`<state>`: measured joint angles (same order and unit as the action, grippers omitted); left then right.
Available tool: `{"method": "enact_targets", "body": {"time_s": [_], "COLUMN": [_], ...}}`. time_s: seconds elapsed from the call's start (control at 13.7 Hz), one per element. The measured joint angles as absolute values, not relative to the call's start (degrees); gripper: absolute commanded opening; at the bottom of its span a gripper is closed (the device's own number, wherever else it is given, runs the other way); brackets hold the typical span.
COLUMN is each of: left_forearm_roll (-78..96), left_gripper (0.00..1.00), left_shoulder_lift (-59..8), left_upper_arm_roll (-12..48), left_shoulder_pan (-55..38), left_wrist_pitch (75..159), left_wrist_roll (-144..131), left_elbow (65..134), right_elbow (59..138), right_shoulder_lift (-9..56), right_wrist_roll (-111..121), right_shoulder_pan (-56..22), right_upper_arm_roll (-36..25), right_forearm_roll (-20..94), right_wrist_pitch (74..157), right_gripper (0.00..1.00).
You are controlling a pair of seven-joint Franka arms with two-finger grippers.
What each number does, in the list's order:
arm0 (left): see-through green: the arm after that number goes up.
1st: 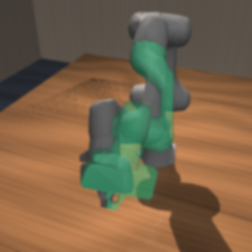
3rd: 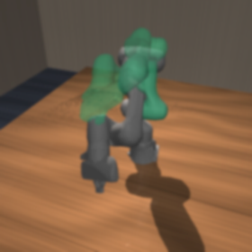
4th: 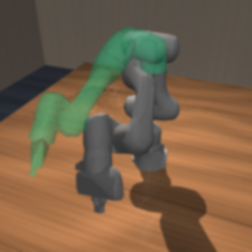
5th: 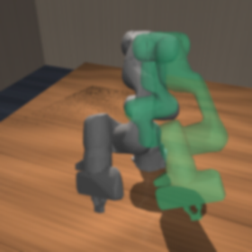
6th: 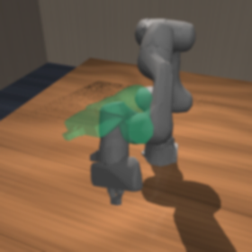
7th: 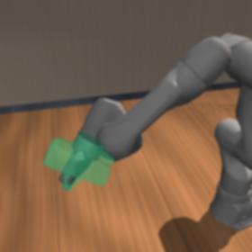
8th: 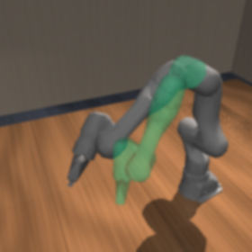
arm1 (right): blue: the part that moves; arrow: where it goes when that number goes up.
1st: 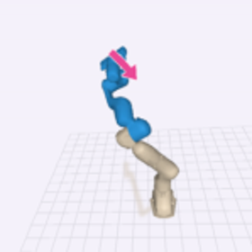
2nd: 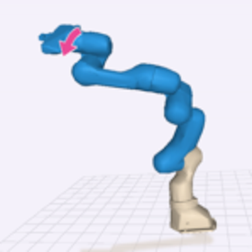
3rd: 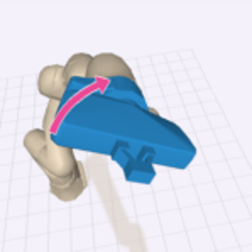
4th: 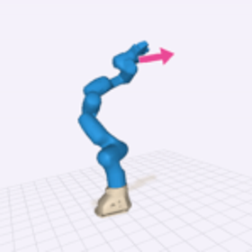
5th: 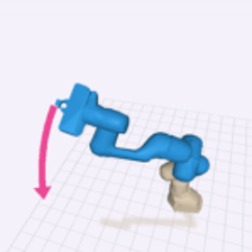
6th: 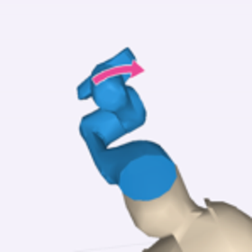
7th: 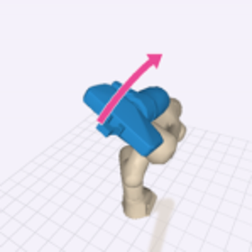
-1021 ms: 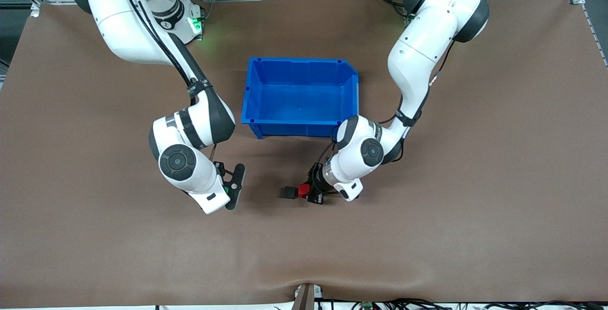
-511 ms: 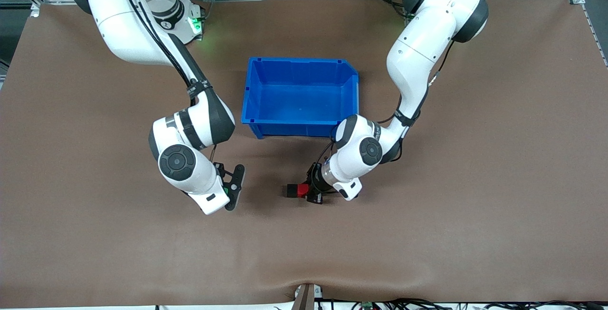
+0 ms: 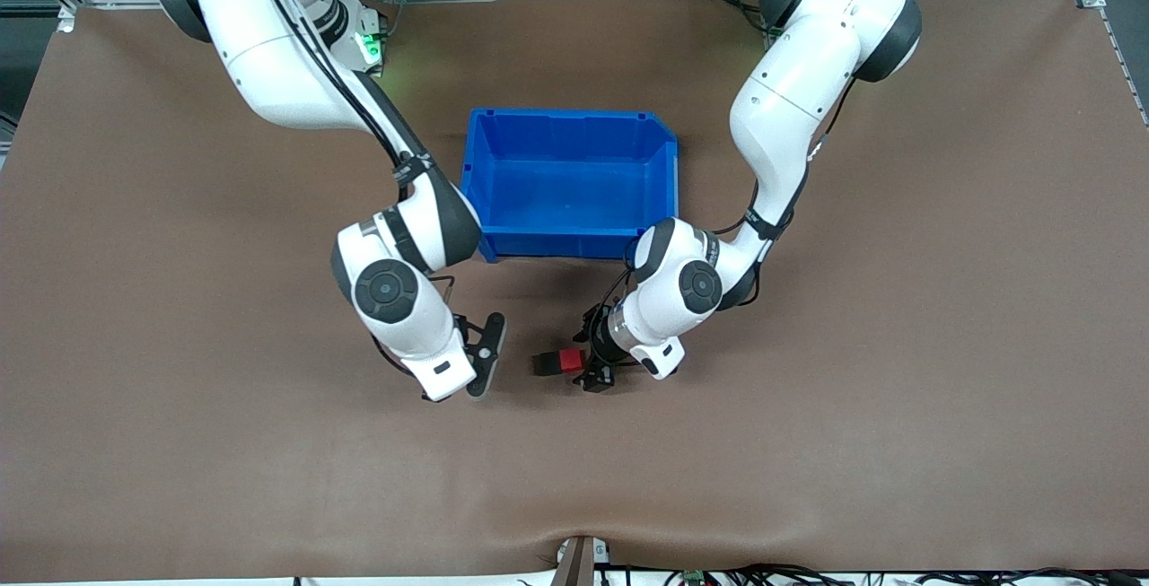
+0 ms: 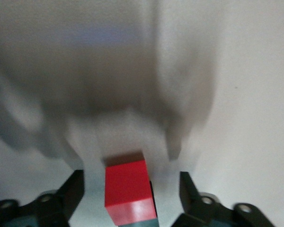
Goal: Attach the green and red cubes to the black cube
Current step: 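Open the left gripper and withdraw while the right gripper carries green over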
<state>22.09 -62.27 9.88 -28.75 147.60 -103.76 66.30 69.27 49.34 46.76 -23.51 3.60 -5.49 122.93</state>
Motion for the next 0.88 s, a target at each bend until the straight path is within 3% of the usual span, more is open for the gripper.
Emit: {"method": "enact_targets", "body": {"time_s": [0.58,0.88], "left_forearm_roll": [21.66,7.85], "left_gripper": [1.00,1.00], "left_shoulder_lift": [-54.18,-50.27], "left_upper_arm_roll": [9.30,9.08], "left_shoulder_pan": [-19.11,-15.76], "left_wrist_pitch": [127.49,118.73], "left_wrist_roll": [-92.11,-85.99], "left_elbow": [64.43,64.47], "right_elbow": [68.35,66.61], "right_shoulder_lift": [53.69,55.75], "right_wrist_roll": [46.32,46.33], "right_shoulder_pan": [-27.83,-28.58], "right_upper_arm_roll": [3.61,3.61], "right_forearm_roll": [-5.49,-5.50], "right_wrist_pitch": [129.58,130.23], "right_gripper": [0.00,0.00]}}
